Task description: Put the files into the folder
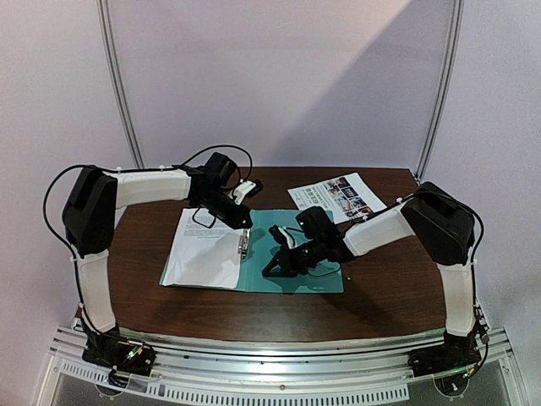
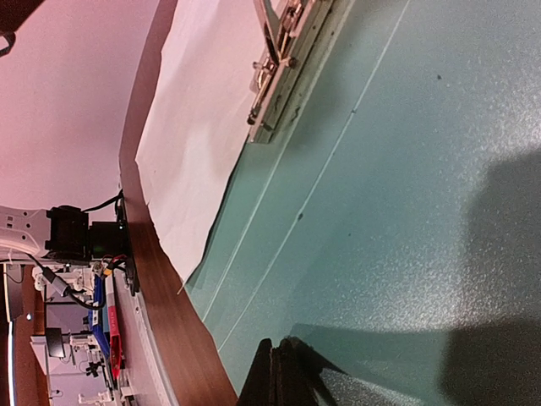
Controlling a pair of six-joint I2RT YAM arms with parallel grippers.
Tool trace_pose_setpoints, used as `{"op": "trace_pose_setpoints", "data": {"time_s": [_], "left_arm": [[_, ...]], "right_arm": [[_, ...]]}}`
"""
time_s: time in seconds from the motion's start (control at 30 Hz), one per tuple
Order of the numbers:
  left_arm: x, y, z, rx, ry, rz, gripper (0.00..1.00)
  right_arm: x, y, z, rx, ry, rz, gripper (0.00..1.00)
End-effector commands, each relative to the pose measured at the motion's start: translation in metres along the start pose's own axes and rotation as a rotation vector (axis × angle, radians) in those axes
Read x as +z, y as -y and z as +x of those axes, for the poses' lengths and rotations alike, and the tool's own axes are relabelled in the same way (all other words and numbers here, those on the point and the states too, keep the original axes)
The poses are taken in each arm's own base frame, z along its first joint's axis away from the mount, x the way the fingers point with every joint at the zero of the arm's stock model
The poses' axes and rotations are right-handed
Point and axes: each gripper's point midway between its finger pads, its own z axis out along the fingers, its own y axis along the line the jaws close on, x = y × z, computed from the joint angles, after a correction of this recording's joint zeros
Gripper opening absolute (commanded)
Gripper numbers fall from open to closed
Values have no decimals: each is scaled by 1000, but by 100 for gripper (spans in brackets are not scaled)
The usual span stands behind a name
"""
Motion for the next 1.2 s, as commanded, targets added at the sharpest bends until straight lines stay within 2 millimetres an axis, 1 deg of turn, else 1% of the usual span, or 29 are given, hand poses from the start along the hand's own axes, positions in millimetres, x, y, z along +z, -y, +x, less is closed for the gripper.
{"op": "trace_pose_setpoints", "data": {"time_s": [0.0,0.2,0.43,0.6,0.77,1.0,1.1,1.17], "left_arm": [[3,-10,-2,-15,2,-18,6],[2,-18,2,-20,-13,-64,4],[2,-27,9,-17,-40,-120,4],[8,-32,16,-13,-65,-146,3],[15,-35,22,-7,-77,-169,2],[24,-49,37,-11,-131,-244,1],[27,-52,42,-11,-147,-261,1],[27,-58,46,-13,-163,-299,1]], "right_arm": [[11,27,18,56,-48,70,0],[12,31,21,60,-51,83,0],[14,49,28,92,-65,138,0],[16,57,36,107,-80,158,0],[16,59,38,109,-85,160,0],[17,64,42,116,-91,168,0],[17,66,44,122,-95,173,0],[17,67,45,126,-97,175,0]]}}
